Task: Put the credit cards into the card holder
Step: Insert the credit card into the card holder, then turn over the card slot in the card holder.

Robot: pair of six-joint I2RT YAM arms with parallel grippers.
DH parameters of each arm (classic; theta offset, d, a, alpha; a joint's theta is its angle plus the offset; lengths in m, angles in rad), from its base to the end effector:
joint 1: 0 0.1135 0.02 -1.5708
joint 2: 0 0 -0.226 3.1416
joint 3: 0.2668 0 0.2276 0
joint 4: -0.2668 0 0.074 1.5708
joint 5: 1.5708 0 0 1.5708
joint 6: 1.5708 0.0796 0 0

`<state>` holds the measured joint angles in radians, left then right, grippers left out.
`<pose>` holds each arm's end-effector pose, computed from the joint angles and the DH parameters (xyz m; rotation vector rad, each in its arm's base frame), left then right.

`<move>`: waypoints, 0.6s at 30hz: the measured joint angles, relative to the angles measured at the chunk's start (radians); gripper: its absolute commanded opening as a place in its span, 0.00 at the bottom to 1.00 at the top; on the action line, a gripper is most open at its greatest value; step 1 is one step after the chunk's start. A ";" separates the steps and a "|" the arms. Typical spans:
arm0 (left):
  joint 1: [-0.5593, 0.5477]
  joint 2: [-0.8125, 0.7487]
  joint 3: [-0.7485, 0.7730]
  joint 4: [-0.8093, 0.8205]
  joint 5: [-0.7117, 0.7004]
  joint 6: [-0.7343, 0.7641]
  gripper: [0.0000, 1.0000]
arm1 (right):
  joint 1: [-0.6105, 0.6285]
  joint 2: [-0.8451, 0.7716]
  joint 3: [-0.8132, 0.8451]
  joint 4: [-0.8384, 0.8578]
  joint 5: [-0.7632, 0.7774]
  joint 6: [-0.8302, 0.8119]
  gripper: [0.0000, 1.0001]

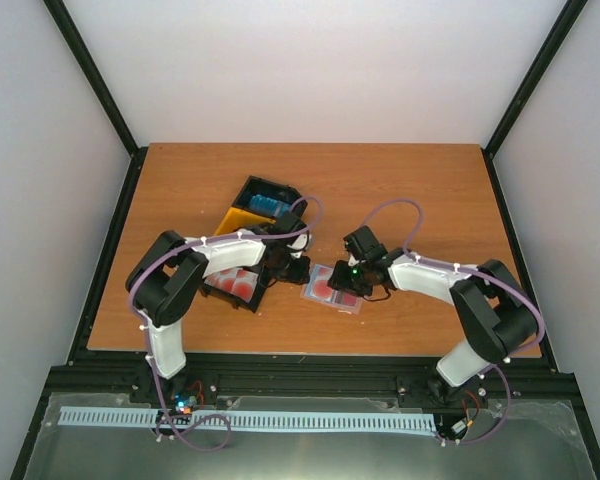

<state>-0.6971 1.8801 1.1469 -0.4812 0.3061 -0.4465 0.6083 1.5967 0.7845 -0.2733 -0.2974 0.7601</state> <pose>0.2486 -0.2395 0.0859 0.4475 2.9002 -0.6664 0.2250 0.1851 0.0886 0.1107 2.8488 0.7765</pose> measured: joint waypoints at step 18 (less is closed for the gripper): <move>0.000 -0.172 -0.069 0.136 0.171 -0.142 0.41 | 0.002 -0.155 0.002 -0.303 0.163 0.045 0.32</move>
<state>-0.6971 1.7077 1.0775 -0.3454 0.4774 -0.5884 0.6098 1.4414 0.7868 -0.5762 -0.1349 0.8047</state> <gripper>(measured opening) 0.428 0.324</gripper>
